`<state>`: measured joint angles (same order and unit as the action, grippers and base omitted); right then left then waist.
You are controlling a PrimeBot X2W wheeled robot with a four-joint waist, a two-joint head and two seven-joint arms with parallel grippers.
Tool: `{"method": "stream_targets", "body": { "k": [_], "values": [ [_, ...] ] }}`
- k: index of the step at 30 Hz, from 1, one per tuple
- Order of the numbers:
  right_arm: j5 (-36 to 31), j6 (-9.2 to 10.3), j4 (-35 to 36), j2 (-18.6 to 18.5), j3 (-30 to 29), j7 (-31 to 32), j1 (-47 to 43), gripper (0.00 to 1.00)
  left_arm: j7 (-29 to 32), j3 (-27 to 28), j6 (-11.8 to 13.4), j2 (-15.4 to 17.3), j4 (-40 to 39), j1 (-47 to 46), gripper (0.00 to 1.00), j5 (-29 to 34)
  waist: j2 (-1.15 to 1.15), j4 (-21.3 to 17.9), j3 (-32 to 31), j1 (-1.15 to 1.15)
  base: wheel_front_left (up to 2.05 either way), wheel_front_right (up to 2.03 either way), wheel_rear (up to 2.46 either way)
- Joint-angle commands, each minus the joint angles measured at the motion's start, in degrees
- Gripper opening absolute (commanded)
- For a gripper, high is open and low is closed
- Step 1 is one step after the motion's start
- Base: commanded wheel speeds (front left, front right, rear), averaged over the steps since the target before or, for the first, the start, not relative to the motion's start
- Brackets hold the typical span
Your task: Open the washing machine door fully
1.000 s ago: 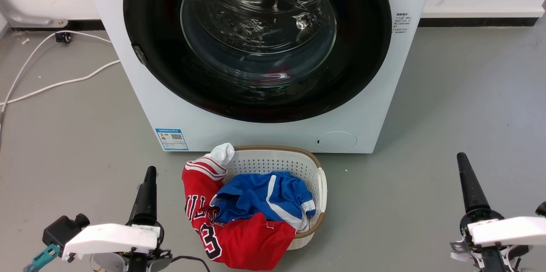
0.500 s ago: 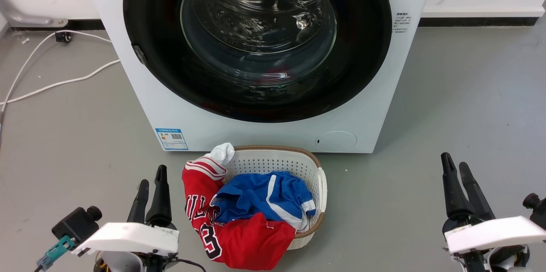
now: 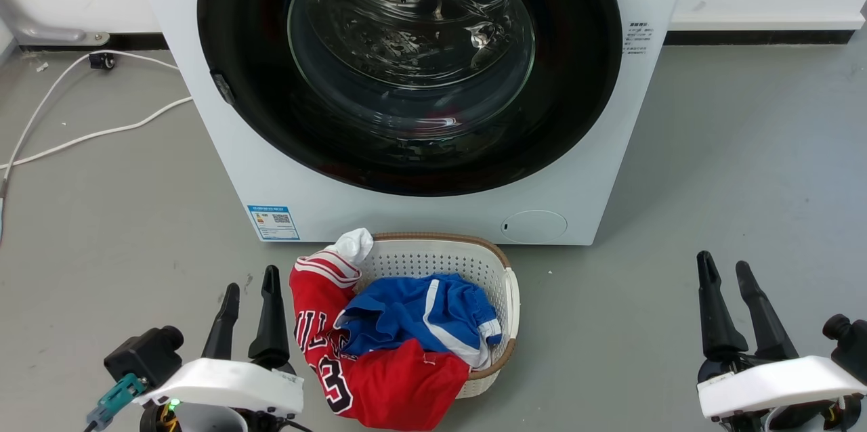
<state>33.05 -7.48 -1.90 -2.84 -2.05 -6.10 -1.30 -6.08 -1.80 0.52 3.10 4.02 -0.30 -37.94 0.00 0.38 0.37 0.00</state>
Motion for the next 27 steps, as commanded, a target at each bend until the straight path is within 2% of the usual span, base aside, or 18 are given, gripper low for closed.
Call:
{"method": "stream_targets", "body": {
  "k": [1, 27],
  "values": [
    [-2.2, -0.02, 1.3, -0.1, 0.2, -0.7, 0.0, 1.0, -0.7, -0.6, 0.4, 0.5, -1.0, 0.1, 1.0, 2.5, 0.0, 0.0, -0.1, 0.0, 0.0, 0.0, 0.0],
    [-14.9, -0.01, 4.1, -0.1, -0.4, -4.7, -2.3, 1.0, -4.6, -3.5, 2.4, 1.1, -2.2, 1.8, 1.0, 18.1, 0.0, 0.1, -0.1, 0.0, 0.0, 0.0, 0.0]
  ]
}}
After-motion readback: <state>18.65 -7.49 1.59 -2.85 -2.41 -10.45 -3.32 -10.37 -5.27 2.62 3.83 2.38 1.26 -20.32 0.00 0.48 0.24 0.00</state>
